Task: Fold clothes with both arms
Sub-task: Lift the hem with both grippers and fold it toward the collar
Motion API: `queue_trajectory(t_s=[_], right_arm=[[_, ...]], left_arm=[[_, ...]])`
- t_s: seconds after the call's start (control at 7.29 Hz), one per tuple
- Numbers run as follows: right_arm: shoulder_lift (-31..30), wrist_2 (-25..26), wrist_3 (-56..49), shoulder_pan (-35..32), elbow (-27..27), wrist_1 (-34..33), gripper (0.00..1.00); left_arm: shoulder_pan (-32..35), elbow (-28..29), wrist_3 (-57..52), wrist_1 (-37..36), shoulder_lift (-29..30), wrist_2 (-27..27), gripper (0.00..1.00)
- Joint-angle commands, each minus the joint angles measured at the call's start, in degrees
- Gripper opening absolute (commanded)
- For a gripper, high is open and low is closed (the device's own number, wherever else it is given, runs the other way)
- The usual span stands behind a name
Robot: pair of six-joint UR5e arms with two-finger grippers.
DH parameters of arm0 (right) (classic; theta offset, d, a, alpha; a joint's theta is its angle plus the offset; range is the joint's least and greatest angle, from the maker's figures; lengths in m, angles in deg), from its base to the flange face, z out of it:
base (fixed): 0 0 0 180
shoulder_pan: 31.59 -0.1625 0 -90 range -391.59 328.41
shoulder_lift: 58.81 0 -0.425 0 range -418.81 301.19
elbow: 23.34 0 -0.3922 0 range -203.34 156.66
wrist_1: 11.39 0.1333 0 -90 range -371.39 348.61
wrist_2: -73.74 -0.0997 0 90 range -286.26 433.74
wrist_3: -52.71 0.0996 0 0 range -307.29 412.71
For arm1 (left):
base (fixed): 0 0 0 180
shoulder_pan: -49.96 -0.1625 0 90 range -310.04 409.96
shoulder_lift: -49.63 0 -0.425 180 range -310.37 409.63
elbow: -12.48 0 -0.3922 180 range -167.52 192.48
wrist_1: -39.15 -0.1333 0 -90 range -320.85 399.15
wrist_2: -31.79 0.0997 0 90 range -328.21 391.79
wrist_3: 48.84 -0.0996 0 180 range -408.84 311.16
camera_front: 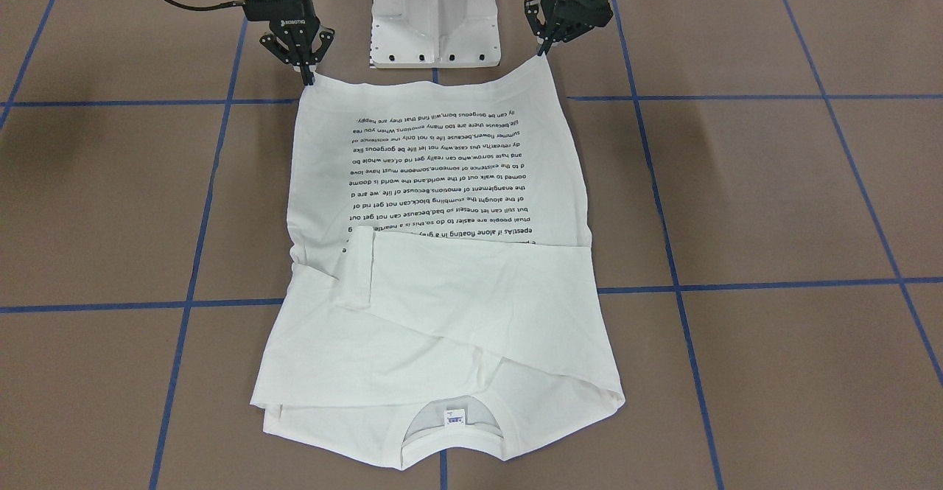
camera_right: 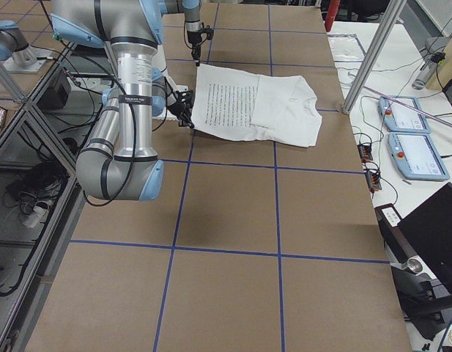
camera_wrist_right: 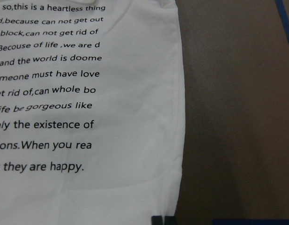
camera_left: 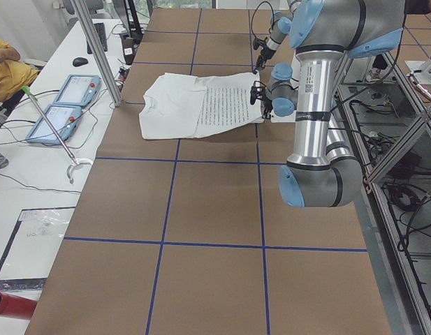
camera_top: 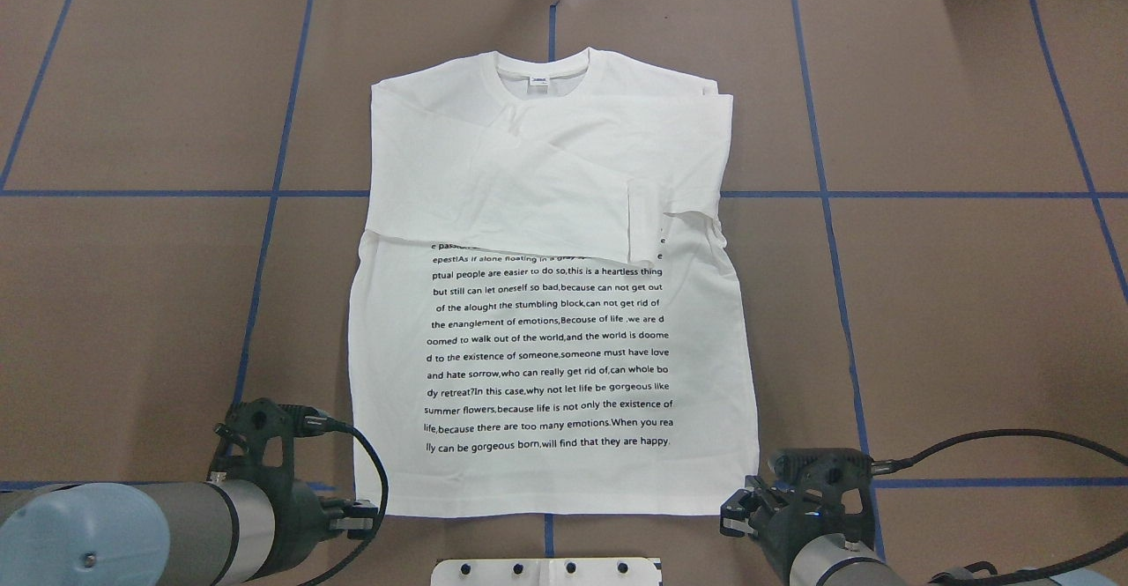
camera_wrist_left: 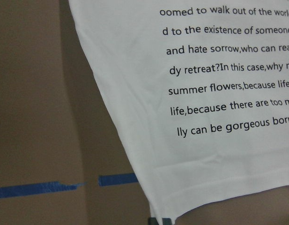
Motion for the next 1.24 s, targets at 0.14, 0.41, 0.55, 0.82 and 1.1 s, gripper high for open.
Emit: queue_trajectory(t_s=[0.14, 0.41, 0.55, 0.82, 1.1], right_arm=[[5.9, -12.8, 0.0, -3.4, 24.3, -27.9, 0.00], [15.9, -20.6, -4.2, -13.9, 23.0, -36.5, 0.00], [20.7, -22.7, -9.7, -19.5, 21.7, -39.3, 0.00], [26.3, -26.4, -15.2, -29.7, 15.4, -39.9, 0.00], [30.8, -30.0, -21.7, -39.1, 6.8, -38.8, 0.00]], left_arm=[[4.6, -23.2, -0.7, -25.3, 3.5, -10.7, 0.00], [11.9, -19.9, -6.1, -35.4, 15.7, -13.4, 0.00], [17.2, -16.2, -11.0, -36.7, 18.8, -13.4, 0.00], [29.1, -10.5, -21.2, -36.6, 20.1, -13.5, 0.00], [38.5, 1.4, -29.5, -36.1, 25.8, -13.5, 0.00]])
